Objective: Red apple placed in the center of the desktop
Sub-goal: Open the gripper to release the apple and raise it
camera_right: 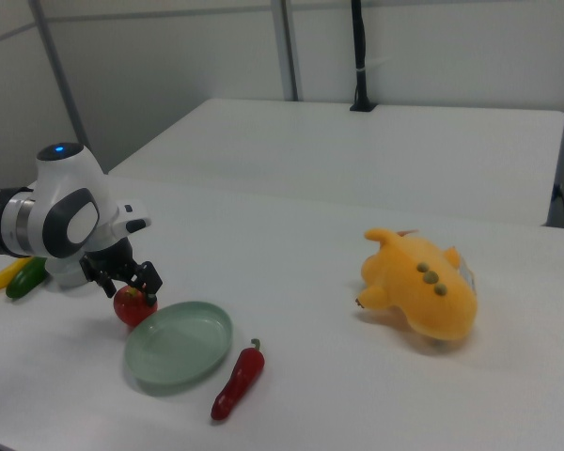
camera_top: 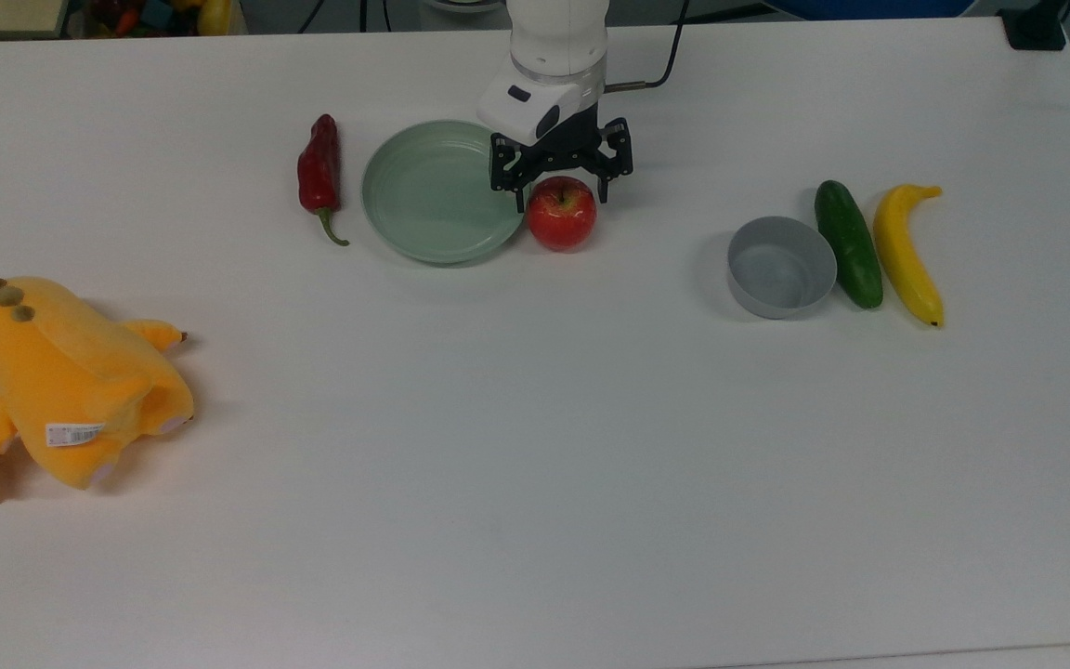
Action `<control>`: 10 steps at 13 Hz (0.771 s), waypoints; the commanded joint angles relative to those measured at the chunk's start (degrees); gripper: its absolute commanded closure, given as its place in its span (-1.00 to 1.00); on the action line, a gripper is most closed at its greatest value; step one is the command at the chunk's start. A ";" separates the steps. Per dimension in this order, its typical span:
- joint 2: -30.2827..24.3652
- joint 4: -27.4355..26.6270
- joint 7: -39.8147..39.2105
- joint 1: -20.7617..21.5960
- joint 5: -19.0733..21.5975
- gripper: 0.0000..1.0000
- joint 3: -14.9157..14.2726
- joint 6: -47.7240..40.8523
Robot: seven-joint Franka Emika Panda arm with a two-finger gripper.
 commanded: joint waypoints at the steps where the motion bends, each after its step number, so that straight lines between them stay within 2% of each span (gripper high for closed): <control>1: -2.38 3.36 1.29 -0.16 0.96 -1.00 -0.28 -7.21; 3: -3.70 8.70 2.96 -1.12 0.96 -1.00 -0.28 -13.88; 6: -3.88 21.35 3.92 -3.05 0.96 -1.00 -0.54 -28.19; 8: -3.97 29.62 5.77 -3.15 0.96 -1.00 -2.47 -36.55; 10: -5.28 34.47 6.39 -4.81 1.05 -1.00 -2.56 -43.33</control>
